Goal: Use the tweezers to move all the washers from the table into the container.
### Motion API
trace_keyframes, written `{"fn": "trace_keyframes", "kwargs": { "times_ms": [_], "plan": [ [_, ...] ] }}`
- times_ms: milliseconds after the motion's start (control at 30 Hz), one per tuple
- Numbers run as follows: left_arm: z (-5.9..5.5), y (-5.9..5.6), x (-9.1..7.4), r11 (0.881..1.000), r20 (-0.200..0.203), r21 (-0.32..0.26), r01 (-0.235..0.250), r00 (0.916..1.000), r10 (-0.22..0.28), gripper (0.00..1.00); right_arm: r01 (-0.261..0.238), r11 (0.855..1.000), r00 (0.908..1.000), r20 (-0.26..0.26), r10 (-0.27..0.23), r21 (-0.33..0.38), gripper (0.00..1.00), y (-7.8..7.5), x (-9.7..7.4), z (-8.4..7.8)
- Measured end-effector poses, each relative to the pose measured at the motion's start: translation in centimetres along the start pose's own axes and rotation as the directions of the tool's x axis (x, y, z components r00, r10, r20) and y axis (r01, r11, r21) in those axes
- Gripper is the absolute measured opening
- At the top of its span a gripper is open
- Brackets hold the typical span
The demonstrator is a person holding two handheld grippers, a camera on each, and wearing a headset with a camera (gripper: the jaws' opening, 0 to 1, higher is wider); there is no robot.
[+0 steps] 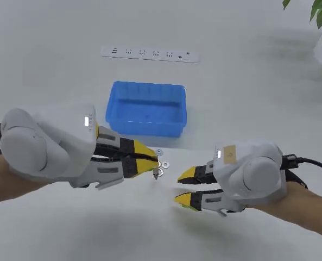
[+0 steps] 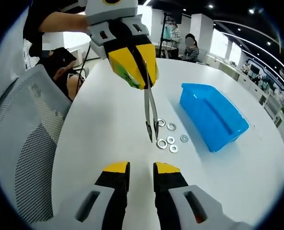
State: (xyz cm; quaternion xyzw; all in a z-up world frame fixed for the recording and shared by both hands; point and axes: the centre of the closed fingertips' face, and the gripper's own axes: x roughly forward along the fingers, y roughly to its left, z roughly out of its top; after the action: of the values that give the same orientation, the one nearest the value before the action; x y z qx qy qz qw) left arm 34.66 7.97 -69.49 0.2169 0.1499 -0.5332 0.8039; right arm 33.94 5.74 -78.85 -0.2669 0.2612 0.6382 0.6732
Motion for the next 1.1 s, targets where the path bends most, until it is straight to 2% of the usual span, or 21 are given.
{"fn": "trace_keyframes", "kwargs": {
  "times_ms": [233, 300, 400, 433, 600, 700, 733, 900, 1033, 1100],
  "plan": [
    [-0.1, 0.2, 0.3, 1.0, -0.006, 0.009, 0.013, 0.9999, -0.013, 0.05, -0.008, 1.0, 0.9999, -0.011, 0.008, 0.028, 0.21, -0.1, -0.2, -0.1],
    [-0.1, 0.2, 0.4, 1.0, -0.005, 0.008, 0.016, 0.9999, -0.016, 0.05, -0.019, 0.996, 0.9996, -0.019, 0.02, 0.082, 0.21, 0.0, -0.3, -0.2],
    [-0.2, 0.2, 0.5, 1.0, -0.007, 0.007, 0.019, 0.9998, -0.019, 0.05, -0.018, 0.991, 0.9994, 0.032, 0.014, 0.131, 0.2, -0.2, -0.4, 0.5],
    [-0.2, 0.2, 0.6, 1.0, -0.006, 0.005, 0.02, 0.9998, -0.02, 0.05, -0.021, 0.99, 0.9993, 0.033, 0.016, 0.136, 0.2, -0.3, -0.4, 0.5],
    [-0.4, 0.4, 0.9, 1.0, -0.009, -0.001, 0.022, 0.9997, -0.022, 0.05, -0.013, 0.995, 0.9986, 0.052, 0.007, 0.104, 0.21, -0.4, -0.6, 0.6],
    [-0.5, 0.4, 1.0, 1.0, -0.014, -0.002, 0.024, 0.9996, -0.024, 0.05, -0.001, 0.997, 0.9957, 0.092, -0.006, 0.075, 0.22, -0.6, -0.9, 1.2],
    [-0.5, 0.4, 1.0, 1.0, -0.014, -0.004, 0.025, 0.9996, -0.025, 0.05, -0.005, 0.997, 0.9927, 0.121, -0.004, 0.074, 0.24, -0.5, -1.0, 1.6],
    [-0.5, 0.5, 1.1, 1.0, -0.016, -0.008, 0.029, 0.9995, -0.029, 0.05, -0.017, 0.998, 0.9883, 0.152, 0.009, 0.052, 0.34, -0.3, -1.1, 2.1],
    [-0.5, 0.6, 1.1, 0.999, -0.018, -0.013, 0.035, 0.9992, -0.035, 0.05, -0.019, 0.999, 0.9851, 0.171, 0.013, 0.033, 0.5, -0.3, -1.1, 2.5],
    [-0.5, 0.6, 1.1, 0.999, -0.02, -0.017, 0.04, 0.999, -0.04, 0.05, -0.004, 1.0, 0.9812, 0.193, -0.001, 0.023, 0.6, -0.4, -1.2, 2.8]
  ]
}}
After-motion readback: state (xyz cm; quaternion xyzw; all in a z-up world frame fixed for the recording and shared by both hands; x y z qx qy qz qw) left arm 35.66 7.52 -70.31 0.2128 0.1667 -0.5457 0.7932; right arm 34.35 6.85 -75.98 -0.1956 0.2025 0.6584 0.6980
